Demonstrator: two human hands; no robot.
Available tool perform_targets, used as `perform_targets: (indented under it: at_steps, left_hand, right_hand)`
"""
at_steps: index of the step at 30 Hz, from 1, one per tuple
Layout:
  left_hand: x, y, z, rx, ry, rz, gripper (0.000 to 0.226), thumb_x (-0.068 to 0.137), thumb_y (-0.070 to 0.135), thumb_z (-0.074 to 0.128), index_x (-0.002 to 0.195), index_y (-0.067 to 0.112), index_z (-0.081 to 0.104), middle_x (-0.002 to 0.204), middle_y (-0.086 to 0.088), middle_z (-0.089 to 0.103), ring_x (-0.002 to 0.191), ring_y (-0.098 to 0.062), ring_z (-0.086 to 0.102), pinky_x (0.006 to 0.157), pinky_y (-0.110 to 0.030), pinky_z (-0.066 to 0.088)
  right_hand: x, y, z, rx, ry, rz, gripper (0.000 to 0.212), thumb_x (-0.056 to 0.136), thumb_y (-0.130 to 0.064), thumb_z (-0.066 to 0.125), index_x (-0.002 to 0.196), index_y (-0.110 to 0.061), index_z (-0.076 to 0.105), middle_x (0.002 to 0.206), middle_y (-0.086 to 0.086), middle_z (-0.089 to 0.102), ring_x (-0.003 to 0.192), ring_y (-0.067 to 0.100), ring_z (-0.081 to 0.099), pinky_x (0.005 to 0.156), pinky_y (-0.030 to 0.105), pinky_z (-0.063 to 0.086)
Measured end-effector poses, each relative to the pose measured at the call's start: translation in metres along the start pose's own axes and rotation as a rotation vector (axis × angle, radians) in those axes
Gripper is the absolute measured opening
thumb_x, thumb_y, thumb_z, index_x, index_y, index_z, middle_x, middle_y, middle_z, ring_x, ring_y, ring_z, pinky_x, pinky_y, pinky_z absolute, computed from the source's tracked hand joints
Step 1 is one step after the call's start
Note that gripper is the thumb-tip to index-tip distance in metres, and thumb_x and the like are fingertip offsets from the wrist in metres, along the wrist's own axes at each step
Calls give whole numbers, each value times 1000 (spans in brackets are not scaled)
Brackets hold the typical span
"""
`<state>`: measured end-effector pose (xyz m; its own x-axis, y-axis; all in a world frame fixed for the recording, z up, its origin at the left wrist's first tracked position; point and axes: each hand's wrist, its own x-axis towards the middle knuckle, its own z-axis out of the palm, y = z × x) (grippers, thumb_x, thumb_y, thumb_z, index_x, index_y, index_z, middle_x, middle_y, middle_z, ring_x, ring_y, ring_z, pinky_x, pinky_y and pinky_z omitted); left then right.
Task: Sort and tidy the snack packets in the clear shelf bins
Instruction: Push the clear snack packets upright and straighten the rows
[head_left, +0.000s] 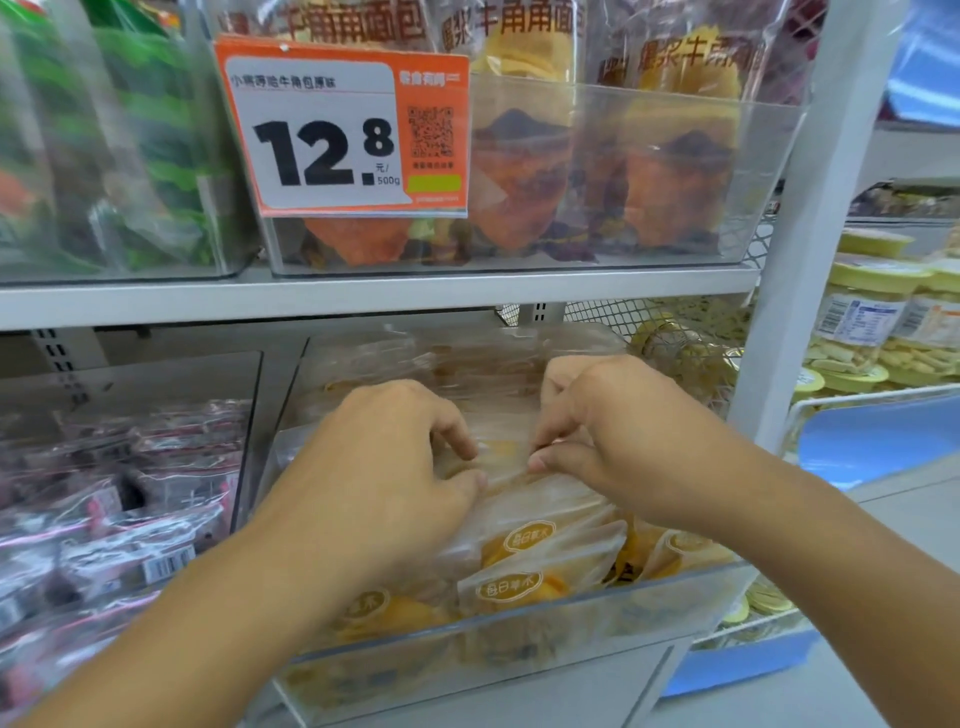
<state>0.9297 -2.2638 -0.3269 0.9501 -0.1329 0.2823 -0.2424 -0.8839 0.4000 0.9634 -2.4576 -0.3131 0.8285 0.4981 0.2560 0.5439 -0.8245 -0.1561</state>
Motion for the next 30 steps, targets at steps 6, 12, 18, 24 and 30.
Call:
perform_targets:
  at_steps: [6, 12, 18, 24, 30]
  left_hand:
    - [9, 6, 8, -24, -9, -42, 31, 80, 39, 82, 56, 33, 62, 85, 15, 67, 84, -7, 61, 78, -30, 50]
    - [13, 8, 6, 91, -39, 142, 25, 83, 64, 64, 86, 41, 56, 101, 24, 51, 93, -2, 47, 83, -32, 42]
    - [29, -9, 4, 307, -267, -37, 37, 93, 67, 42, 114, 37, 46, 127, 9, 55, 105, -18, 50, 86, -35, 40]
    - [30, -15, 13, 334, -260, -102, 83, 99, 59, 36, 159, 21, -7, 168, -1, 4, 153, -22, 9, 121, -35, 16]
    - [34, -15, 14, 375, -227, -163, 82, 91, 75, 34, 152, 21, 27, 163, -6, 24, 148, -27, 24, 118, -40, 24]
  right_hand:
    - [0, 3, 1, 33, -36, 69, 29, 86, -46, 72, 71, -21, 74, 74, -3, 64, 71, 10, 57, 70, 36, 50]
    - [31, 18, -2, -67, -65, 54, 71, 79, -54, 75, 141, -32, 50, 139, -7, 55, 127, 14, 50, 105, 31, 42]
    - [67, 9, 9, -295, -440, 54, 58, 88, -54, 67, 133, -23, 47, 129, 1, 58, 101, 14, 53, 83, 24, 41]
    - [98, 14, 11, -324, -401, 56, 59, 97, -50, 56, 151, -34, 36, 155, -4, 39, 136, 21, 44, 103, 25, 37]
    - [102, 31, 25, -317, -345, 73, 112, 58, -55, 89, 150, -44, 25, 148, -9, 39, 129, 22, 49, 98, 34, 48]
